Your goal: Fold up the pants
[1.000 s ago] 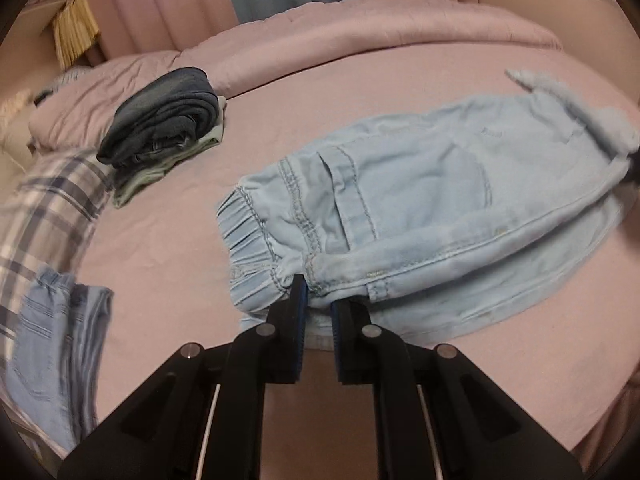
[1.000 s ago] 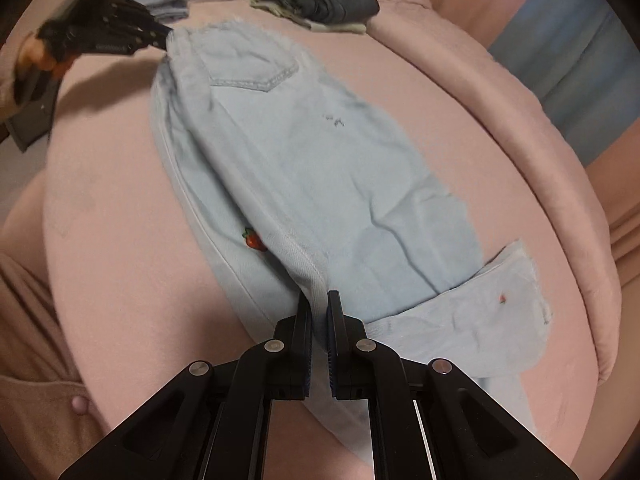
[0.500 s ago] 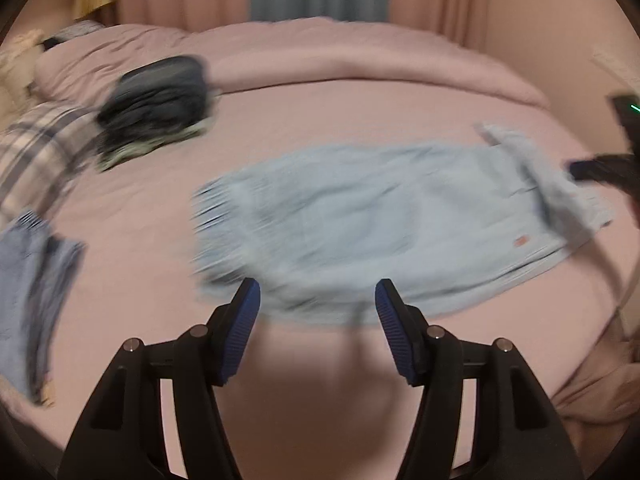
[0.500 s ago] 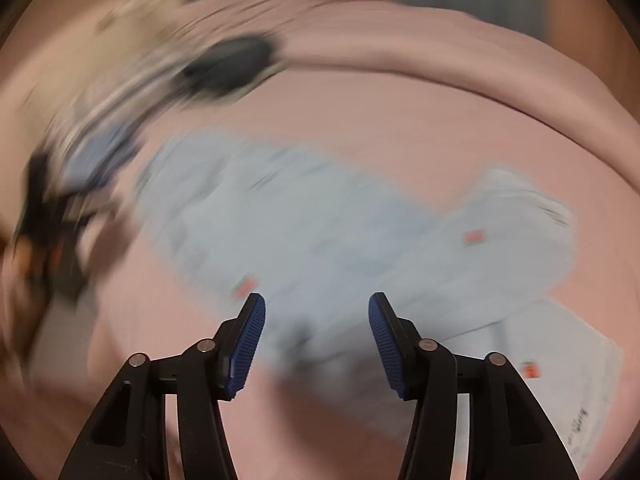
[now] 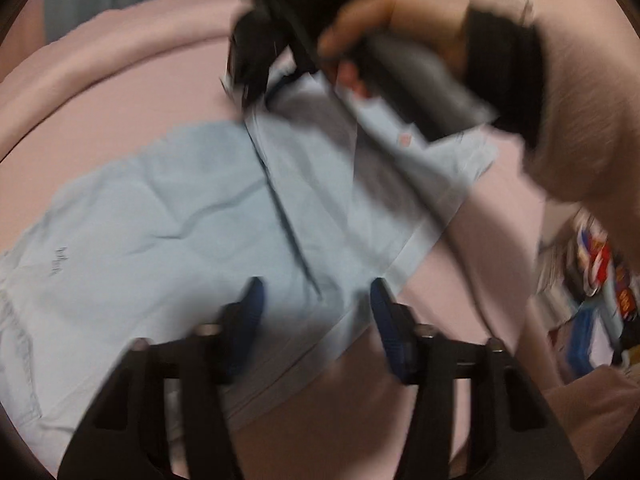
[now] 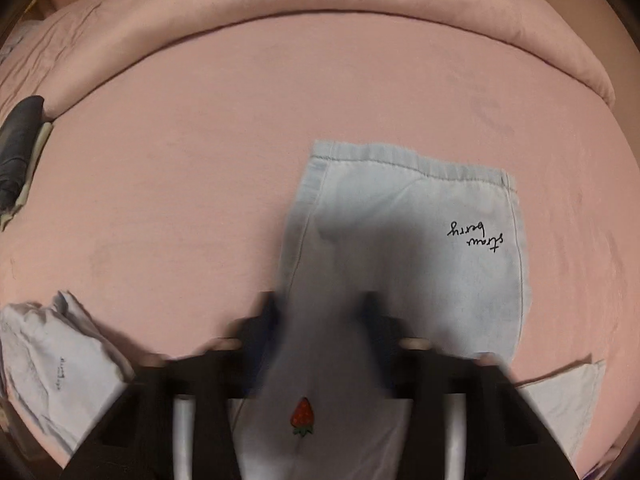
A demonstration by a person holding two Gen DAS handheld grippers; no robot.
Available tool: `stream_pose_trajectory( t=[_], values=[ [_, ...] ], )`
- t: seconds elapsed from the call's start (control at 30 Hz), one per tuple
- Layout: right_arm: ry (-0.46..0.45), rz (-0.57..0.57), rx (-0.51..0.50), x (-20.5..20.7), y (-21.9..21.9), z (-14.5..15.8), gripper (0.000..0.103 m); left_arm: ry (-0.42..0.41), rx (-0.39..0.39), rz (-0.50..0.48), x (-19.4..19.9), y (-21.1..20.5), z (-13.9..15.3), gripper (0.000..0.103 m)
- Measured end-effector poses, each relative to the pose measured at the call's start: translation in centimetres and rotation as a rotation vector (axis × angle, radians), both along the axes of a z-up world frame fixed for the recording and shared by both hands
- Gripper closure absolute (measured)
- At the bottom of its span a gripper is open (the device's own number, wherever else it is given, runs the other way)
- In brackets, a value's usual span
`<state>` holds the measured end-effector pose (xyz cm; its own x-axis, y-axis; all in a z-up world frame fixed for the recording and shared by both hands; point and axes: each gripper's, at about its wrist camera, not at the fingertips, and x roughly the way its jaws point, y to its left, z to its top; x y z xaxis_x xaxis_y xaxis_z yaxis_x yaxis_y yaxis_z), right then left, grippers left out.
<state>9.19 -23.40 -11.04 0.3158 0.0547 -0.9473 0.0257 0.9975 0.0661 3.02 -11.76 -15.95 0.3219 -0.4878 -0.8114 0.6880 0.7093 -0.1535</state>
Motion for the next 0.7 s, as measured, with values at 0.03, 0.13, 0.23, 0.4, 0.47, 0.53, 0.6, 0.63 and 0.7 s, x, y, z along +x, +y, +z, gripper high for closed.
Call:
stream_pose_trajectory(
  t=[0.03,0.13,0.23,0.4,0.47,0.53,0.6,0.63,0.7],
  values=[
    [-0.012,0.001,0.029,-0.3,-0.2,0.2,0.096,0.003,0.03,0.003,0.2,-0.5,-0.4,0.089],
    [-0.102,-0.045,0.139,-2.7,-2.7,1.9,0.099,0.01,0.01,0.014,0.4,-0.1,0.1,0.089],
    [-0.244,-0.109,0.274,-7.2,-6.6,5.1,0.099,-0.001,-0.004,0.01,-0.1,0.2,0.9,0.095],
    [-0.418,-0.251,0.418,-17.6,-13.0,7.6,0.099,-0.055,0.015,-0.012,-1.0,0.0,1.8,0.095],
    [-0.418,-0.318,0.456,-21.0,-15.1,5.8,0.099,-0.042,0.032,-0.012,-1.1,-0.7,1.2,0.095],
    [-0.369,-0.363,0.455,-21.6,-16.0,3.4,0.099,-0.03,0.055,-0.013,-0.9,-1.3,0.8,0.094],
    [-0.31,-0.43,0.507,-22.7,-18.0,0.0,0.099,-0.032,0.085,-0.018,-0.8,-2.1,0.6,0.094],
    [-0.313,-0.449,0.541,-22.9,-18.4,-1.0,0.099,-0.034,0.1,-0.02,-0.7,-1.5,0.0,0.094],
    [-0.329,-0.501,0.632,-22.8,-18.1,-2.4,0.089,-0.047,0.124,-0.021,-0.8,-1.8,0.0,0.093]
  ],
)
